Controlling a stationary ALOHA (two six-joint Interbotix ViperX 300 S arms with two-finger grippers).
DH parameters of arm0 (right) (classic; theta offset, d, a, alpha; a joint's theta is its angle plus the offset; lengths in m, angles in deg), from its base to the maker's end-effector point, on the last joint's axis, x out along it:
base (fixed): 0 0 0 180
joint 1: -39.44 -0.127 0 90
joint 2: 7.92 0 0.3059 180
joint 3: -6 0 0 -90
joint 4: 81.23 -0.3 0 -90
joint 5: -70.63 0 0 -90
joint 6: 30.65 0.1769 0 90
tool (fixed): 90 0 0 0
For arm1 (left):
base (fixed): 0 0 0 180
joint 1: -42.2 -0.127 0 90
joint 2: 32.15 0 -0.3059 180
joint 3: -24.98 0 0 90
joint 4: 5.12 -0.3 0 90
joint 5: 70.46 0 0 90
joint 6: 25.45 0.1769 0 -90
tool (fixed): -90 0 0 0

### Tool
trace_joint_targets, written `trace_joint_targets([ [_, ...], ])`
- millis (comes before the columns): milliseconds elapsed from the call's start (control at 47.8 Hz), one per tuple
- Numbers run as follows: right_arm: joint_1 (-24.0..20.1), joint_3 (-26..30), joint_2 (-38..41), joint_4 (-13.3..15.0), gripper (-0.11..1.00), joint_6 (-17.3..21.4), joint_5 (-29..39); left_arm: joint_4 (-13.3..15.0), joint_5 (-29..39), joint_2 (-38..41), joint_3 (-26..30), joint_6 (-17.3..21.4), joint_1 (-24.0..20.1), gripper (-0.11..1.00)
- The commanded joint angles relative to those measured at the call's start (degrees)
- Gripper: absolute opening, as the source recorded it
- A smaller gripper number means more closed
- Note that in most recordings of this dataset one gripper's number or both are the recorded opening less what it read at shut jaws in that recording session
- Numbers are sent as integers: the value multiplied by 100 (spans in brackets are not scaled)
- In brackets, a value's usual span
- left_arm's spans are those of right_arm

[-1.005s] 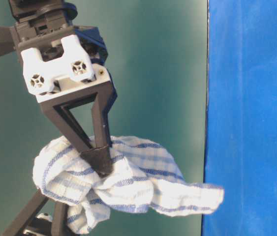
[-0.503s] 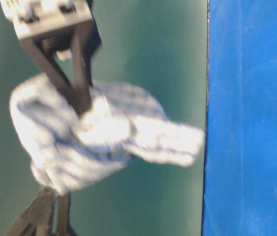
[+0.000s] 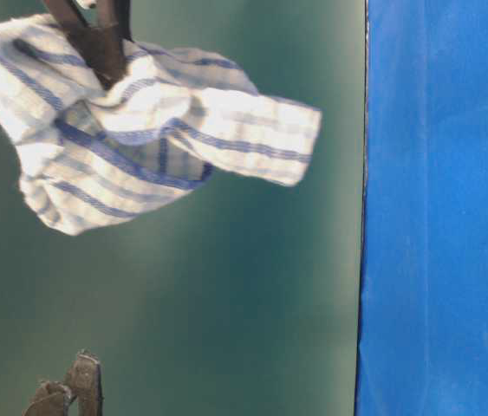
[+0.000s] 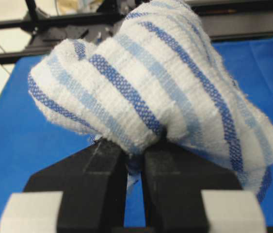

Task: Hand over the towel.
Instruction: 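Open the left gripper and pull the towel away with the right, then lower the towel onto the table and open the right gripper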

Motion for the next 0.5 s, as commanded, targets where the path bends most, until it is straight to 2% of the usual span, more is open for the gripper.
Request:
trace_joint_targets([
  [0, -9, 105, 9, 0, 9, -9, -18, 9, -53, -26, 70, -9, 26, 90],
  [188, 158, 334, 352, -9, 9, 18, 202, 9, -62, -9, 88, 0, 18, 90],
  [482, 571, 1160, 1485, 9, 9, 0, 1441, 9, -158, 9, 88, 9, 18, 90],
])
